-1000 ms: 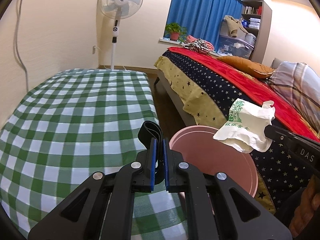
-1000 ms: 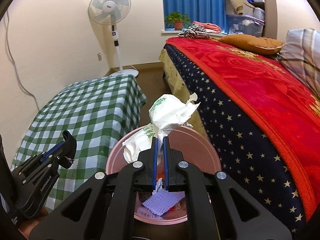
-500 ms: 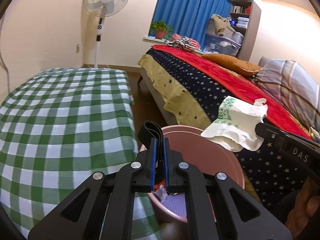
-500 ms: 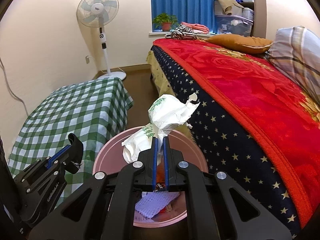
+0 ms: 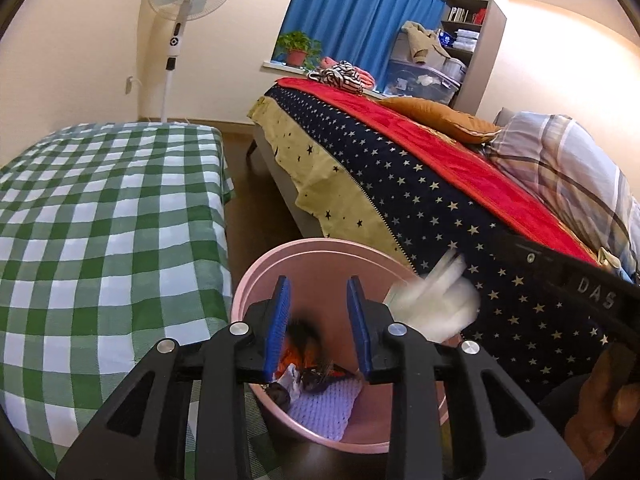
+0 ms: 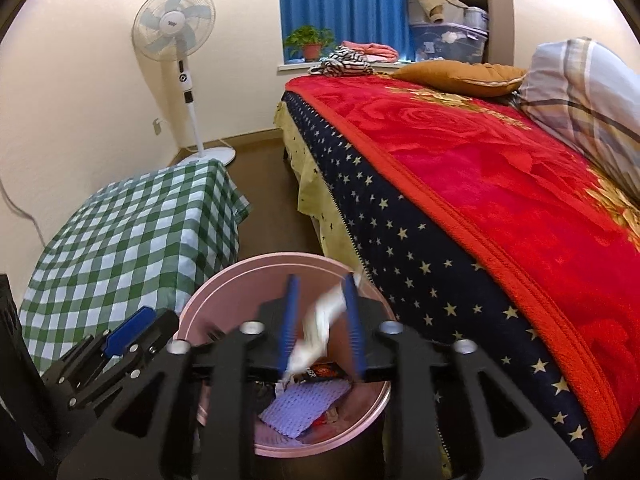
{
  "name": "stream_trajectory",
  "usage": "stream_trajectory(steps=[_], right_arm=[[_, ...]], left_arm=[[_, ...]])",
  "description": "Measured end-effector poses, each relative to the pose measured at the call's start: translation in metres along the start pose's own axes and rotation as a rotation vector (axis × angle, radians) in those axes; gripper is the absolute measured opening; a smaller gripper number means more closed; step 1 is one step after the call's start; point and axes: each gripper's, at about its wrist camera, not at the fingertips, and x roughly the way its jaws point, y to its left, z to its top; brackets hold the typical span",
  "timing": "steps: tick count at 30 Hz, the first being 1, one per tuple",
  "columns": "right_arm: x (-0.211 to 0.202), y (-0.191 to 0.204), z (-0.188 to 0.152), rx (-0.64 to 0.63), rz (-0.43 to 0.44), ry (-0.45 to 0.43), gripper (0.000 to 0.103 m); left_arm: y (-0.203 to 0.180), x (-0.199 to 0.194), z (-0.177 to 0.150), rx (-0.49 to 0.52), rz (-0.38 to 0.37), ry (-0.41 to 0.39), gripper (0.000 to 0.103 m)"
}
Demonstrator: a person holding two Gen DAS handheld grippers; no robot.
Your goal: Collect trash
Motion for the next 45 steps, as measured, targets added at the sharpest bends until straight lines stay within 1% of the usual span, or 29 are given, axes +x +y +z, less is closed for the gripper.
stream_trajectory(steps=[4, 5, 8, 11, 13, 14, 15, 16, 17, 18, 21, 22, 24, 26, 30, 32, 33, 36, 37, 39, 40, 41, 43, 45], right_arm=[[-0.002, -0.001, 0.0, 0.009, -0.006, -0.012, 0.041], [-0.003, -0.001, 0.0, 0.012, -0.007, -0.015, 0.044], [-0.005, 0.0, -0.001, 0.01, -0.003, -0.026, 0.05], [-0.011, 0.005, -0.003, -0.011, -0.003, -0.047, 0.059], [-0.018, 0.009, -0.004, -0.026, -0.005, -0.07, 0.066], [-0.021, 0.01, -0.005, -0.032, -0.004, -0.079, 0.072], [-0.024, 0.013, -0.007, -0.039, 0.0, -0.09, 0.075], [-0.027, 0.014, -0.007, -0.044, 0.005, -0.095, 0.076], [-0.029, 0.016, -0.008, -0.05, 0.008, -0.099, 0.079], [-0.031, 0.02, -0.01, -0.059, 0.01, -0.103, 0.083], [-0.037, 0.028, -0.013, -0.067, 0.023, -0.104, 0.094], [-0.039, 0.032, -0.015, -0.071, 0.031, -0.102, 0.096], [-0.043, 0.04, -0.019, -0.078, 0.049, -0.098, 0.098], [-0.047, 0.047, -0.022, -0.079, 0.07, -0.091, 0.098], [-0.055, 0.06, -0.031, -0.062, 0.106, -0.077, 0.098], [-0.06, 0.068, -0.037, -0.068, 0.112, -0.074, 0.098], [-0.063, 0.073, -0.041, -0.075, 0.116, -0.073, 0.098], [-0.07, 0.089, -0.052, -0.108, 0.124, -0.071, 0.098], [-0.073, 0.094, -0.057, -0.122, 0.124, -0.069, 0.098], [-0.075, 0.101, -0.063, -0.136, 0.134, -0.061, 0.098], [-0.076, 0.105, -0.066, -0.142, 0.14, -0.055, 0.098], [-0.076, 0.107, -0.069, -0.147, 0.142, -0.051, 0.098], [-0.075, 0.113, -0.074, -0.164, 0.15, -0.042, 0.098], [-0.075, 0.118, -0.076, -0.184, 0.148, -0.044, 0.098]], left_arm=[[0.005, -0.007, 0.001, -0.001, 0.011, -0.009, 0.028], [0.006, -0.009, 0.002, -0.001, 0.013, -0.011, 0.029], [0.01, -0.019, 0.002, 0.002, 0.025, -0.019, 0.034], [0.015, -0.031, 0.001, 0.002, 0.045, -0.028, 0.038], [0.019, -0.041, 0.002, -0.004, 0.062, -0.039, 0.052], [0.021, -0.047, 0.002, -0.007, 0.076, -0.049, 0.055], [0.023, -0.052, 0.002, -0.01, 0.09, -0.055, 0.061], [0.026, -0.059, 0.002, -0.015, 0.112, -0.063, 0.07], [0.03, -0.066, 0.002, -0.024, 0.143, -0.07, 0.074], [0.033, -0.071, 0.001, -0.03, 0.163, -0.074, 0.076], [0.044, -0.087, -0.003, -0.051, 0.211, -0.075, 0.078], [0.049, -0.093, -0.004, -0.064, 0.239, -0.076, 0.079], [0.057, -0.102, -0.006, -0.077, 0.264, -0.078, 0.079], [0.066, -0.112, -0.008, -0.093, 0.295, -0.08, 0.082], [0.079, -0.132, -0.012, -0.104, 0.347, -0.086, 0.083], [0.086, -0.144, -0.011, -0.111, 0.384, -0.085, 0.086], [0.089, -0.15, -0.01, -0.124, 0.399, -0.088, 0.089], [0.097, -0.165, -0.007, -0.161, 0.415, -0.084, 0.091], [0.097, -0.171, -0.007, -0.151, 0.417, -0.084, 0.095], [0.094, -0.177, -0.011, -0.116, 0.431, -0.076, 0.095], [0.092, -0.181, -0.016, -0.08, 0.45, -0.065, 0.095], [0.093, -0.183, -0.021, -0.067, 0.461, -0.061, 0.095], [0.102, -0.186, -0.031, -0.087, 0.473, -0.053, 0.095], [0.107, -0.188, -0.036, -0.115, 0.483, -0.065, 0.095]])
